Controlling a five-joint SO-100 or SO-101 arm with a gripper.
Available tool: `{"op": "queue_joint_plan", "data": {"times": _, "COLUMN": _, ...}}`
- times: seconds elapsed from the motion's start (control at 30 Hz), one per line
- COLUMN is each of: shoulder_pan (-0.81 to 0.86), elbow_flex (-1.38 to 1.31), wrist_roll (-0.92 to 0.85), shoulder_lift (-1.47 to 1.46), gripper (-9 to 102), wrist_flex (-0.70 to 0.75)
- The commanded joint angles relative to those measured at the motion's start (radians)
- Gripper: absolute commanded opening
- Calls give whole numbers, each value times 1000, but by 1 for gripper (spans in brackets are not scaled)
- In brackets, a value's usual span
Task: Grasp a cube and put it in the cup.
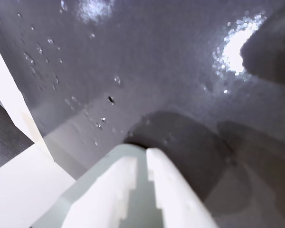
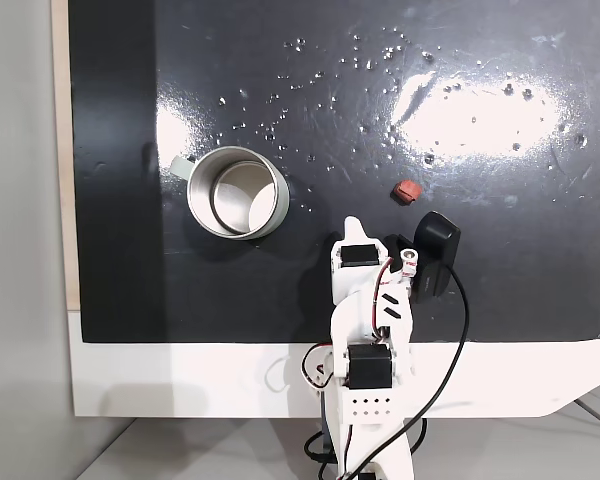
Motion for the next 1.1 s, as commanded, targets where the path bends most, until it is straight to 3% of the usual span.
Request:
{"op": "queue_joint_plan", "data": {"times": 0.0, "shoulder_pan": 29, "elbow_flex": -57, "wrist_roll": -23, "shoulder_lift": 8, "gripper": 0, "wrist_flex": -8}}
{"op": "queue_joint_plan", "data": {"times": 0.4, "shoulder_pan": 97, "elbow_flex": -356, "wrist_roll": -37, "shoulder_lift": -100, "gripper": 0, "wrist_flex": 130}}
{"op": "queue_joint_plan", "data": {"times": 0.8, "shoulder_pan": 225, "elbow_flex": -699, "wrist_roll": 43, "shoulder_lift": -673, "gripper": 0, "wrist_flex": 127}}
{"op": "queue_joint_plan", "data": {"times": 1.07, "shoulder_pan": 249, "elbow_flex": -966, "wrist_roll": 183, "shoulder_lift": -1060, "gripper": 0, "wrist_flex": 270}}
